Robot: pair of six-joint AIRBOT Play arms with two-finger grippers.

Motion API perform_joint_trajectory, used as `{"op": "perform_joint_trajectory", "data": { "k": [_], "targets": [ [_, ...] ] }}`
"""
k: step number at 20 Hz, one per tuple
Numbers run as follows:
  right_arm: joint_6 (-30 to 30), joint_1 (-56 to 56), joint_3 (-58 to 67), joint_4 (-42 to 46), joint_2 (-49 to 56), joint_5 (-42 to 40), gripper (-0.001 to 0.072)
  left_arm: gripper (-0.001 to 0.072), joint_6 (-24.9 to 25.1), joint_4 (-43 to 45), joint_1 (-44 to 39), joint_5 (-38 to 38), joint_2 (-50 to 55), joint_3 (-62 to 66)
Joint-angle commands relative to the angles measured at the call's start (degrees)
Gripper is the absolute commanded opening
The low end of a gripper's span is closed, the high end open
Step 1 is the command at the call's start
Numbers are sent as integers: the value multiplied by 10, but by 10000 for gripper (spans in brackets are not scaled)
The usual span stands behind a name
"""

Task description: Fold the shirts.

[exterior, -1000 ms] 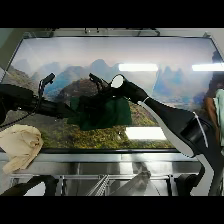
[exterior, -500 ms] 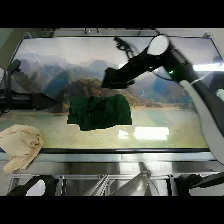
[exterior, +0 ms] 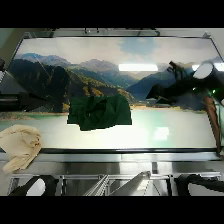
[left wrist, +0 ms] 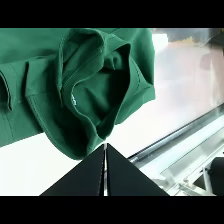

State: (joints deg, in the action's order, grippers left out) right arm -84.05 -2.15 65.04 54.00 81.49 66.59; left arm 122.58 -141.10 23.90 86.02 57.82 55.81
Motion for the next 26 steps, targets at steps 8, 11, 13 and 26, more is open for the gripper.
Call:
{"op": "perform_joint_trajectory", "data": {
  "k": [8,11,13,26],
  "targets": [
    [272,-37,-139,-429,175,-83,590,23,-31,-1,3,17,-1,1],
    [262,-62,-117,-452,201,-84,561,23,-31,-1,3,21,-1,1],
    [254,-81,-96,-453,208,-99,560,23,-31,-1,3,21,-1,1],
    [176,-46,24,-349,96,-67,15,23,-24,1,3,25,-1,0]
  ]
}}
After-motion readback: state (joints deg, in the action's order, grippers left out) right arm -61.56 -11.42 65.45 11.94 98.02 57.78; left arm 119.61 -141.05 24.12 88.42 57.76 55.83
